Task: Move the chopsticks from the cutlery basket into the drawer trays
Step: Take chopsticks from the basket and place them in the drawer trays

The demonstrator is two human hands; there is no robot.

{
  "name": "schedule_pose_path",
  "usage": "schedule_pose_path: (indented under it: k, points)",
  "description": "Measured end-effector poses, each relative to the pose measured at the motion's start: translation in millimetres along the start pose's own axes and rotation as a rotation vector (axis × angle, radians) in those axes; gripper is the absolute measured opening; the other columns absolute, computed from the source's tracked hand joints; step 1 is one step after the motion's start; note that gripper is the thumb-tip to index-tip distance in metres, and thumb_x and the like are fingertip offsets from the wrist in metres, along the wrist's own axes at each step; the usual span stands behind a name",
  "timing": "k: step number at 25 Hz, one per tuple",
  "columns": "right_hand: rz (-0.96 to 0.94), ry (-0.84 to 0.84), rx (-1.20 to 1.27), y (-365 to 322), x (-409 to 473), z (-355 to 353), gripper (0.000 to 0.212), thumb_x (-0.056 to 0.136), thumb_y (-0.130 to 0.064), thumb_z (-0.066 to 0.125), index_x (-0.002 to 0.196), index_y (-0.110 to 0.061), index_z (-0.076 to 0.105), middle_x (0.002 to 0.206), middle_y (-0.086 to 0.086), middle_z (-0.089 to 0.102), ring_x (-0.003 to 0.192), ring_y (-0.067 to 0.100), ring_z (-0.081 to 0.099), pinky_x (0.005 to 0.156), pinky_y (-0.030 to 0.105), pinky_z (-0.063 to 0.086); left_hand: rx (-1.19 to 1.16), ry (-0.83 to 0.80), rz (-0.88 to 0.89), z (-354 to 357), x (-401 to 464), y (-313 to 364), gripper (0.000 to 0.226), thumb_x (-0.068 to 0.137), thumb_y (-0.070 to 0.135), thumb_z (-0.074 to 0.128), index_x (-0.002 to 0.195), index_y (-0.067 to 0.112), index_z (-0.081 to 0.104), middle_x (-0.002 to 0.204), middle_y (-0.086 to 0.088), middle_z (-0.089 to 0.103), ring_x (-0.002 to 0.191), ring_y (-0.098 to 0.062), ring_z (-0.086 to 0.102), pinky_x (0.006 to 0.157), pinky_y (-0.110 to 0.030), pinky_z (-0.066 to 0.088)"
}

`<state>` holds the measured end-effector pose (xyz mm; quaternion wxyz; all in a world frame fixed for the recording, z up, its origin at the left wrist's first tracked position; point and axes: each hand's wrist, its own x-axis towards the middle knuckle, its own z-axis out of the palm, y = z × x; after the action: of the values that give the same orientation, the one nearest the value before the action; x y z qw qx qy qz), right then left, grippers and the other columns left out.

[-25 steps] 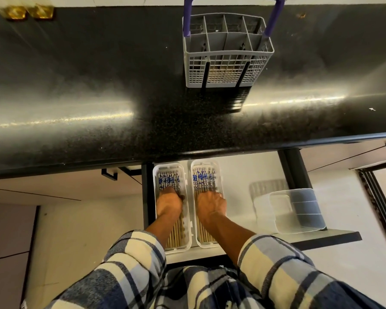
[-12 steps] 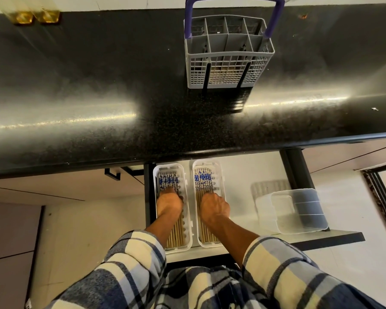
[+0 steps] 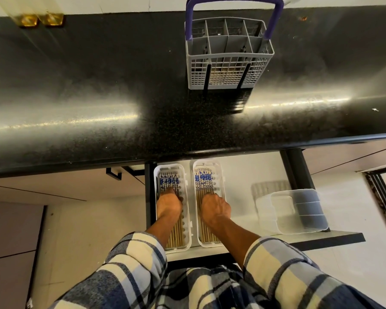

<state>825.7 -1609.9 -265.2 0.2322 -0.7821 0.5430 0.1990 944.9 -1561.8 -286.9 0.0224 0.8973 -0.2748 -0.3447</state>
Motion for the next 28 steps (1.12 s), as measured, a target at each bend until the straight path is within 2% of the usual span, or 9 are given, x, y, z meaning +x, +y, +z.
schedule_pose_path:
  k: [3, 7, 10, 13, 15, 17, 19, 23, 28]
  points:
    - [-0.005, -0.003, -0.008, 1.0, -1.6, -0.2, 0.020, 0.098, -0.015, 0.050, 0.108, -0.010, 0.066, 0.103, 0.008, 0.071, 0.092, 0.024, 0.069, 0.074, 0.033, 0.054, 0.011, -0.004, 0.011, -0.5, -0.6, -0.8, 0.019, 0.100, 0.015, 0.046, 0.116, 0.009, 0.053, 0.094, -0.007, 0.057, 0.067, -0.011, 0.052, 0.056, -0.023, 0.043]
    - [-0.019, -0.003, 0.003, 1.4, -4.3, 0.5, 0.021, 0.098, -0.012, 0.050, 0.110, -0.008, 0.066, 0.104, 0.009, 0.070, 0.093, 0.023, 0.068, 0.076, 0.033, 0.055, -0.036, -0.007, 0.007, -0.6, -2.2, -1.0, 0.019, 0.100, 0.015, 0.046, 0.118, 0.010, 0.051, 0.091, -0.005, 0.055, 0.058, -0.007, 0.043, 0.043, -0.017, 0.032]
    - [-0.027, 0.035, 0.066, 0.6, -9.5, -1.3, 0.020, 0.097, -0.009, 0.050, 0.112, -0.008, 0.064, 0.108, 0.009, 0.068, 0.096, 0.023, 0.067, 0.080, 0.032, 0.055, -0.194, 0.035, 0.012, 0.5, -8.9, -5.0, 0.014, 0.097, 0.016, 0.053, 0.110, 0.012, 0.056, 0.086, 0.000, 0.059, 0.063, -0.008, 0.055, 0.047, -0.019, 0.043]
    - [-0.136, 0.117, 0.136, 4.4, -23.6, -2.1, 0.028, 0.092, -0.007, 0.053, 0.119, -0.010, 0.059, 0.119, 0.007, 0.062, 0.102, 0.023, 0.063, 0.086, 0.034, 0.054, -0.285, 0.081, 0.153, -2.8, -27.7, -14.9, 0.011, 0.094, 0.028, 0.059, 0.103, 0.020, 0.059, 0.088, 0.003, 0.067, 0.070, -0.007, 0.061, 0.060, -0.025, 0.053]
    - [-0.260, 0.204, 0.153, 17.6, -37.5, -0.7, 0.035, 0.092, -0.012, 0.050, 0.126, -0.013, 0.056, 0.130, 0.005, 0.060, 0.111, 0.023, 0.060, 0.094, 0.035, 0.052, -0.229, 0.196, 0.345, -5.6, -44.8, -29.7, 0.020, 0.094, 0.039, 0.058, 0.109, 0.025, 0.057, 0.101, 0.004, 0.067, 0.091, -0.012, 0.064, 0.080, -0.030, 0.055]
    - [-0.399, 0.293, 0.128, 39.6, -51.8, -0.4, 0.040, 0.095, -0.020, 0.049, 0.135, -0.014, 0.052, 0.141, 0.006, 0.054, 0.128, 0.023, 0.051, 0.108, 0.035, 0.042, -0.102, 0.340, 0.503, -7.8, -61.0, -48.5, 0.043, 0.094, 0.045, 0.053, 0.130, 0.024, 0.051, 0.135, -0.002, 0.057, 0.129, -0.021, 0.049, 0.106, -0.040, 0.043]
    - [-0.463, 0.385, 0.103, 64.5, -62.6, -5.3, 0.047, 0.096, -0.028, 0.052, 0.140, -0.016, 0.047, 0.150, 0.007, 0.045, 0.141, 0.025, 0.038, 0.117, 0.039, 0.031, -0.027, 0.431, 0.549, -9.2, -77.0, -69.7, 0.062, 0.094, 0.051, 0.045, 0.148, 0.021, 0.035, 0.159, -0.006, 0.028, 0.149, -0.025, 0.019, 0.119, -0.044, 0.021]
    - [-0.387, 0.434, -0.011, 112.4, -78.6, -14.8, 0.063, 0.098, -0.051, 0.035, 0.151, -0.018, 0.030, 0.161, 0.006, 0.020, 0.151, 0.023, 0.012, 0.122, 0.047, 0.014, 0.128, 0.437, 0.524, -2.6, -107.1, -104.2, 0.073, 0.096, 0.057, 0.029, 0.155, 0.016, 0.015, 0.164, -0.012, 0.006, 0.152, -0.029, 0.003, 0.121, -0.046, 0.003]
    - [-0.238, 0.439, -0.031, 186.5, -109.1, -13.7, 0.073, 0.094, -0.059, 0.027, 0.150, -0.011, 0.031, 0.161, 0.010, 0.022, 0.152, 0.024, 0.008, 0.121, 0.046, 0.007, 0.156, 0.369, 0.283, -1.8, -129.2, -139.2, 0.082, 0.092, 0.069, 0.012, 0.155, 0.017, 0.008, 0.164, -0.011, 0.000, 0.152, -0.026, -0.005, 0.121, -0.045, -0.001]
